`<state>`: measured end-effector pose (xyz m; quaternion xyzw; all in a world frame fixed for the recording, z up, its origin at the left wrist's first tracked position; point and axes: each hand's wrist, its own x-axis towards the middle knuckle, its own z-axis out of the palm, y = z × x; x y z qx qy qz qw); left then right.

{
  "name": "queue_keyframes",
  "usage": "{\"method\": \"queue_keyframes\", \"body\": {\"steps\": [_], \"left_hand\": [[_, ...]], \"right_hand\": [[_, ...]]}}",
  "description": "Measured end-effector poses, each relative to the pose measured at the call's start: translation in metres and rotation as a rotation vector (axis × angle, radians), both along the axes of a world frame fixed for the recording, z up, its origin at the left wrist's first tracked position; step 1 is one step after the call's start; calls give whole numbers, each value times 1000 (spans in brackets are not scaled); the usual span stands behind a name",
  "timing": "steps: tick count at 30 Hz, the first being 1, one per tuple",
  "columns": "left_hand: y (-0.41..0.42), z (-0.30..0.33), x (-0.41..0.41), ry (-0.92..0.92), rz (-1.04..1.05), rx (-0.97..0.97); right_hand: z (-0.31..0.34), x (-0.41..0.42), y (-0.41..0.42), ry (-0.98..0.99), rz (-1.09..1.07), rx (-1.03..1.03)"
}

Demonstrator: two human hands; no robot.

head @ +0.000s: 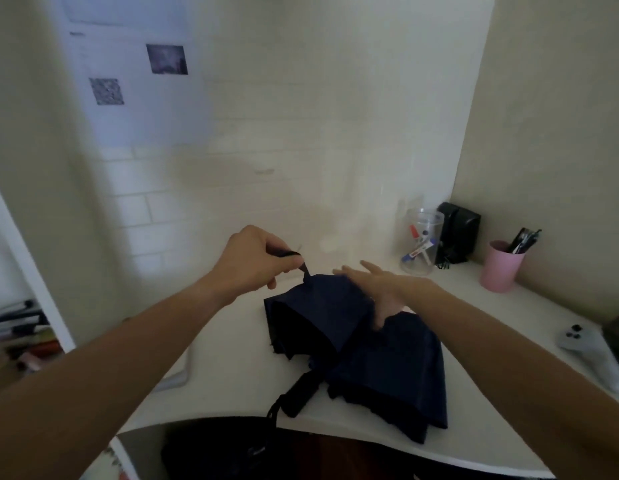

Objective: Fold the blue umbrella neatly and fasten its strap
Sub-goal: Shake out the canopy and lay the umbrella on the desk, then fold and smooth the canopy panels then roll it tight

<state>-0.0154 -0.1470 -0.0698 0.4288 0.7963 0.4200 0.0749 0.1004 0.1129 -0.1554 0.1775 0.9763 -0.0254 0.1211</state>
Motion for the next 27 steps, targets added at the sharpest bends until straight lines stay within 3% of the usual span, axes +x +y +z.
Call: {"method": "queue_keyframes", "body": {"steps": [4, 10, 12, 15, 18, 22, 27], "left_hand": [[-5, -4, -6, 17, -33, -80], [-10, -12, -17, 12, -4, -88], [-8, -6, -15, 14, -5, 7], [-5, 7, -6, 29, -37, 182], [-5, 0, 8, 75, -80, 252], [-5, -45, 25, 46, -119, 201], [-11, -81, 35, -6, -112, 198]], "right_hand": [[-23, -47, -21, -339, 157, 133], [-26, -35, -21, -290, 160, 169], [-20, -25, -17, -159, 141, 252], [-25, -20, -8, 318, 51, 539], [-34, -27, -6, 643, -103, 704], [-46, -41, -12, 728, -228, 661], [-68, -28, -25, 671, -325, 454]]}}
